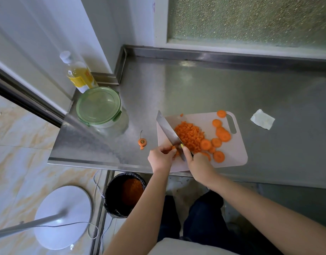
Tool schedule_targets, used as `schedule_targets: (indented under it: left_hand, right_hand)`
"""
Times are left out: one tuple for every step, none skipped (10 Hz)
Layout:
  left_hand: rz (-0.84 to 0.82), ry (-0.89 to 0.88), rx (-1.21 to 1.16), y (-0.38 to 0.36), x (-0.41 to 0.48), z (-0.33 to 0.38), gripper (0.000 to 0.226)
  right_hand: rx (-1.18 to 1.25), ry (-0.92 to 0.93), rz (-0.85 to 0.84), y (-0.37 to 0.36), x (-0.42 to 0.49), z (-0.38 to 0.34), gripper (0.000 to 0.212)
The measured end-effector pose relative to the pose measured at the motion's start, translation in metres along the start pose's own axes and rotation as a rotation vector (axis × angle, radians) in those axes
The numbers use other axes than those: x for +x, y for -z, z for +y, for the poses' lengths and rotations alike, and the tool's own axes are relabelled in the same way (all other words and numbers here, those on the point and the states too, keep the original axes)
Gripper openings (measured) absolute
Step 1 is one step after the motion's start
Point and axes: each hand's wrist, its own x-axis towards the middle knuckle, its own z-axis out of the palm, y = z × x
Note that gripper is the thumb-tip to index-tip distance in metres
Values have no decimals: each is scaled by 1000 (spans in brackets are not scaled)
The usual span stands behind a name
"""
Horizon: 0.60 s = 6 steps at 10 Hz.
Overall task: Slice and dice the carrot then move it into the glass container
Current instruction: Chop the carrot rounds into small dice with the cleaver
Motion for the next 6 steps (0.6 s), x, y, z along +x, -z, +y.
schedule_targets:
  left_hand:
    - [-24, 12, -28, -3, 5, -7, 20]
    - [-19, -55, -28, -3, 2, -9, 21]
    - [17, -115, -17, -3, -3, -11, 18]
    - [29, -132, -16, -3, -6, -11, 17]
    - [50, -122, -10, -4, -8, -12, 20]
    - [64, -95, -19, -4, -9, -13, 19]
  right_hand:
    - [-10, 3, 17, 1, 0, 1, 49]
    - [-135, 64, 101, -4, 2, 2, 58]
    - [-197, 97, 155, -6, 3, 1, 63]
    - [-145, 69, 67, 2, 0, -1, 65]
    - [-188, 79, 77, 2, 1, -1, 68]
    - [-208, 97, 128, -2, 1, -1, 69]
